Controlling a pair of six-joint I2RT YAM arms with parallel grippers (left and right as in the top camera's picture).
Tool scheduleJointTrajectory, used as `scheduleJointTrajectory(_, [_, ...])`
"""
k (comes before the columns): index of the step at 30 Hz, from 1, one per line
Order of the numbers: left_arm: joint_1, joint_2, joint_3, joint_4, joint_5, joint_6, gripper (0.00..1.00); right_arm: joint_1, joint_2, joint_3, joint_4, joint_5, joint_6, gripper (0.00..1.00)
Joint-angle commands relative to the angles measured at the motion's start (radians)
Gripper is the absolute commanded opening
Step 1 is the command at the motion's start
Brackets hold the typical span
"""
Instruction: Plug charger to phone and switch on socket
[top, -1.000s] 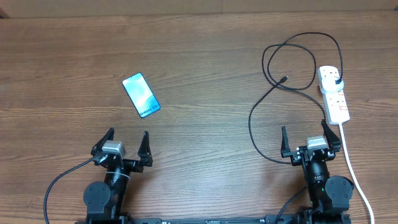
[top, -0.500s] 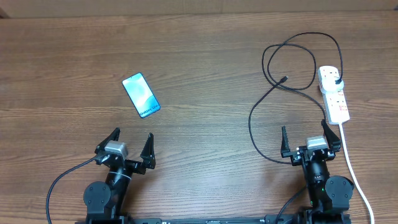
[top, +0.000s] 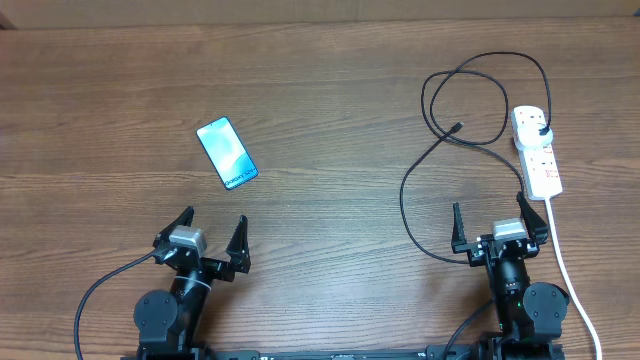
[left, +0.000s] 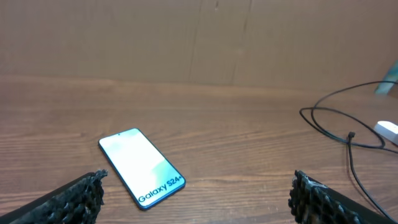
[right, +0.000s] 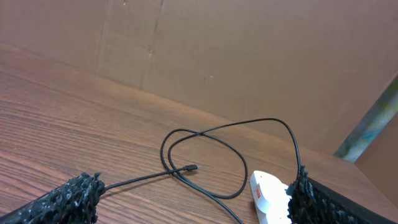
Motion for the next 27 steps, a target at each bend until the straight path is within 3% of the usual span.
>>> scheduleJointTrajectory(1, [-0.002, -0.002, 0.046, -0.056, 0.0, 0.052, 1.0, -0.002, -0.009, -0.011, 0.005, 0.008, 0.0, 1.0])
scheduleJointTrajectory(12, [-0.002, 0.03, 0.204, -0.159, -0.134, 0.059, 1.0, -0.002, -0.009, -0.011, 0.005, 0.008, 0.0, 1.0])
scheduleJointTrajectory(15, [-0.002, 0.082, 0.257, -0.177, -0.199, 0.007, 1.0, -0.002, -0.009, -0.011, 0.005, 0.009, 0.0, 1.0])
scheduleJointTrajectory(21, [-0.002, 0.297, 0.422, -0.217, -0.217, -0.006, 1.0, -0.002, -0.009, -0.011, 0.005, 0.008, 0.0, 1.0])
scheduleJointTrajectory(27, [-0.002, 0.595, 0.697, -0.362, -0.213, -0.036, 1.0, -0.002, -0.009, -0.011, 0.005, 0.009, 0.0, 1.0])
